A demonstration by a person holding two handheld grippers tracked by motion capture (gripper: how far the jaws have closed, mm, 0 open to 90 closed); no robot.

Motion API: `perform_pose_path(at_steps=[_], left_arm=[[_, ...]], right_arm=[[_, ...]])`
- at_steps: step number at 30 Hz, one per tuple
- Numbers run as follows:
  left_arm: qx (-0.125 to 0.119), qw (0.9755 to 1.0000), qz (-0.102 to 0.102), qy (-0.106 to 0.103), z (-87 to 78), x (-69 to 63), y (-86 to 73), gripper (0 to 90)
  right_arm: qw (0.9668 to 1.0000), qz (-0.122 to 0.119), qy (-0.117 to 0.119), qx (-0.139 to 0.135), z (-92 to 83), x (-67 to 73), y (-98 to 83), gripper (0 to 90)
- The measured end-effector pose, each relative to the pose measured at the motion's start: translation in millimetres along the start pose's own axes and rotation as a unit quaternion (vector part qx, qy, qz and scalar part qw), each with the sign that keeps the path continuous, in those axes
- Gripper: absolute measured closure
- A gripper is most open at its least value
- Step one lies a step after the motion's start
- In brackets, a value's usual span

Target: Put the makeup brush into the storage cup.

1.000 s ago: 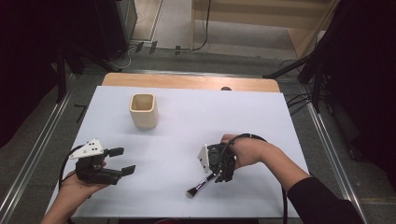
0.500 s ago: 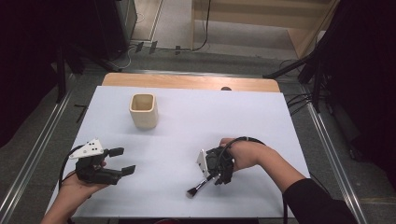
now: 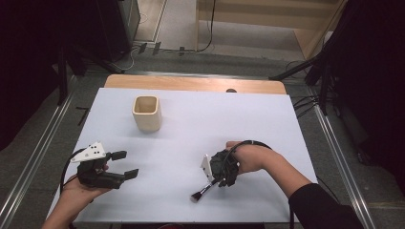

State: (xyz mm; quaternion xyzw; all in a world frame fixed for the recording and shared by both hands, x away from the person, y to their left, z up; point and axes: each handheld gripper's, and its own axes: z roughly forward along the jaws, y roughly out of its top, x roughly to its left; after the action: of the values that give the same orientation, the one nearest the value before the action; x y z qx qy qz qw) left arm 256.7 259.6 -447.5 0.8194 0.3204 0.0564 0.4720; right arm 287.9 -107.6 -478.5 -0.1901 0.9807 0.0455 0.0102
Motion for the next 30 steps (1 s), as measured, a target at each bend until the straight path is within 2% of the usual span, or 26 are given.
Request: perform_pose_path(at_steps=[5,6,13,20,30], left_arm=[[0.0,1.0,0.0,-0.003,0.4,-0.2,0.0,16.3],[0.0,1.0,0.001,-0.001,0.3,-0.5,0.1,16.3],[0.001,1.0,0.001,-0.001,0.5,0.1,0.0,16.4],[0.001,1.0,0.001,-0.001,0.9,-0.3,0.0,16.4],[0.004,1.0,0.0,-0.001,1.4,-0.3,-0.1,16.3]], right_arm=[[1.0,-0.001,0.0,0.002,-1.2,1.5,-0.5,58.1],[0.9999,-0.012,-0.002,-0.002,-0.9,1.0,-0.3,59.8],[0.9997,-0.025,0.002,-0.001,-1.6,3.8,-0.2,70.1],[0.9997,-0.025,0.005,0.006,-2.2,2.2,1.1,76.5],[0.9995,-0.031,0.003,0.003,-2.1,1.9,1.2,80.0]])
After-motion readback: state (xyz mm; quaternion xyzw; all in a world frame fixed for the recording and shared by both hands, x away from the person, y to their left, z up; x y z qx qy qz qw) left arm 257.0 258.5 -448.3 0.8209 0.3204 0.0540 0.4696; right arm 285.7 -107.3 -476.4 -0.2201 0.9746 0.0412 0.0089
